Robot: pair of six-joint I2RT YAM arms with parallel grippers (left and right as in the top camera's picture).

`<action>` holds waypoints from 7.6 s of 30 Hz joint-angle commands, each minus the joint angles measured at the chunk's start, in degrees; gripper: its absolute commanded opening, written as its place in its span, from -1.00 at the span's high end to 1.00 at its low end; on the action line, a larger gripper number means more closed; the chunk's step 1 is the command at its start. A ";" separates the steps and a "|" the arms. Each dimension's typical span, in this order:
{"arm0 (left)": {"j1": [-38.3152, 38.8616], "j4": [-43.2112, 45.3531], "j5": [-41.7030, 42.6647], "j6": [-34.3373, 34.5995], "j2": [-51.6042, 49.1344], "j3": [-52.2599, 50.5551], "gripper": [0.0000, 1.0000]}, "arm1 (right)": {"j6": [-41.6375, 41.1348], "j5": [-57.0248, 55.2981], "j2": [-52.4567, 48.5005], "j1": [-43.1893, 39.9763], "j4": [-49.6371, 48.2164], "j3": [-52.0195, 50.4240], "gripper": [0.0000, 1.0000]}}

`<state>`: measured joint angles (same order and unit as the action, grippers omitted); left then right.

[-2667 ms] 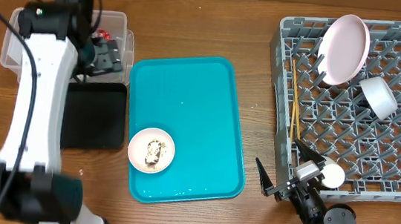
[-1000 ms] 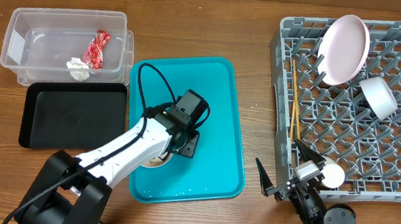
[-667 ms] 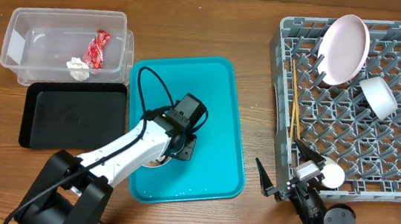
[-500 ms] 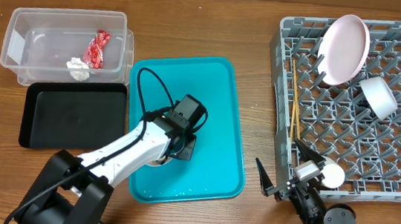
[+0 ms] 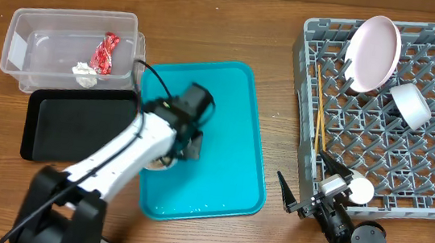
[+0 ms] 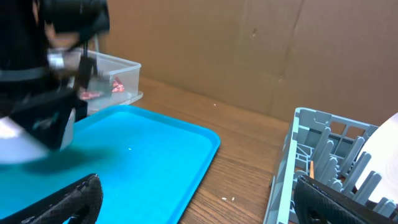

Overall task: Sort waste into correct bins and load items into the dishwasher
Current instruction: 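Grasp the bowl rim and lift it over the black tray, then tilt the bowl with the left gripper to dump rice onto black tray, then carry the empty bowl across to the dish rack, then lower the bowl into the rack's back left and open the gripper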

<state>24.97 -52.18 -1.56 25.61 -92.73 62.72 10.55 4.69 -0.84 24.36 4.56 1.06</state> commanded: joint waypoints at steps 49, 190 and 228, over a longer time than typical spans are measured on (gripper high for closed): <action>-49.22 4.61 37.92 -17.49 -0.37 5.22 0.92 | 0.02 0.37 0.68 -0.33 -0.24 -0.59 -1.00; 11.91 97.02 43.85 58.62 -53.44 46.64 0.91 | 0.02 0.37 0.68 -0.33 -0.24 -0.59 -1.00; 0.15 18.18 31.04 5.14 -22.97 46.69 -1.00 | 0.02 0.37 0.68 -0.33 -0.24 -0.59 -1.00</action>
<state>24.75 -24.51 44.80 50.26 -124.38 109.25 10.55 4.71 -0.75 24.36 4.58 1.06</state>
